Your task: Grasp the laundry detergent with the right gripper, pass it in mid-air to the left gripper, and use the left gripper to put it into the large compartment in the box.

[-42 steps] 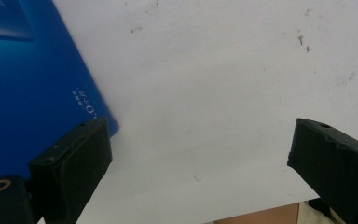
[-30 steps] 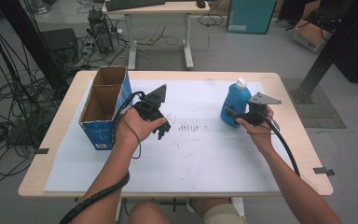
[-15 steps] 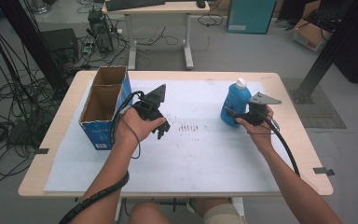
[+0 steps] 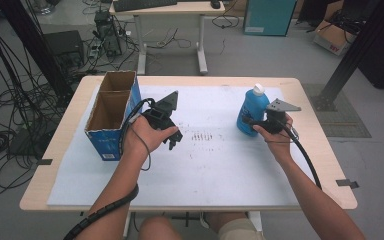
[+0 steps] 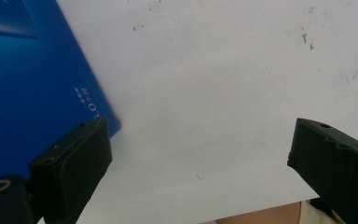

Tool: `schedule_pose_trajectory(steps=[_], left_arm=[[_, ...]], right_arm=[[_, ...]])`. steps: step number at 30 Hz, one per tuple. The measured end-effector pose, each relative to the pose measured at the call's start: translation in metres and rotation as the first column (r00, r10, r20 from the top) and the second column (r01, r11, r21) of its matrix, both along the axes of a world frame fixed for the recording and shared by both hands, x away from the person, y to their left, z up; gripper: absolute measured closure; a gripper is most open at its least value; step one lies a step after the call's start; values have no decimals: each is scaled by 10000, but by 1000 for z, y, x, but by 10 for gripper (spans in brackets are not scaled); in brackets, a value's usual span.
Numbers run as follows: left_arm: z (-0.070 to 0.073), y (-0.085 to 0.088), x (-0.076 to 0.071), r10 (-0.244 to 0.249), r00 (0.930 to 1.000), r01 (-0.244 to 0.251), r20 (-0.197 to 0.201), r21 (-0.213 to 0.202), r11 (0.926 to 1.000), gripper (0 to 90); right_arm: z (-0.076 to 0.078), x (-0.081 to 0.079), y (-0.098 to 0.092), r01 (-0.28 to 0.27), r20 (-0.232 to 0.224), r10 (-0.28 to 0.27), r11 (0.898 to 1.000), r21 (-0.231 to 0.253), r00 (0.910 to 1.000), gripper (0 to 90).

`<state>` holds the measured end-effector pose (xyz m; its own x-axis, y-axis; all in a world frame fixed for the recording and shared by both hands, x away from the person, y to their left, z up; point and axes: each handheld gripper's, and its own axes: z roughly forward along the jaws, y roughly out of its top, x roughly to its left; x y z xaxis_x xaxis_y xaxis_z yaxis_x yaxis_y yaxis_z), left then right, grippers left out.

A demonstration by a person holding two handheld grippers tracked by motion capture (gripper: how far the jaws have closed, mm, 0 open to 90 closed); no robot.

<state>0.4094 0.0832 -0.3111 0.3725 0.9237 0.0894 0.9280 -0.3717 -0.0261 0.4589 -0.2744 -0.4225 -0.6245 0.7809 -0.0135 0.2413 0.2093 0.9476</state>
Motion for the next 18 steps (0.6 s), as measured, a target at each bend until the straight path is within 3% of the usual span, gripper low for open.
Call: schedule_pose_trajectory(steps=[4,6,18], left_arm=[[0,1,0,4,10000,-4,4,-1,10000,62],[0,2,-1,4,10000,-4,16,22,10000,62],[2,4,-2,33,10000,-33,34,3,10000,62]], right_arm=[[-1,1,1,-39,15,40,10000,-25,10000,282],[-1,1,2,-131,33,131,9999,-73,9999,391],[0,1,2,-133,-78,133,9999,5,9999,416]])
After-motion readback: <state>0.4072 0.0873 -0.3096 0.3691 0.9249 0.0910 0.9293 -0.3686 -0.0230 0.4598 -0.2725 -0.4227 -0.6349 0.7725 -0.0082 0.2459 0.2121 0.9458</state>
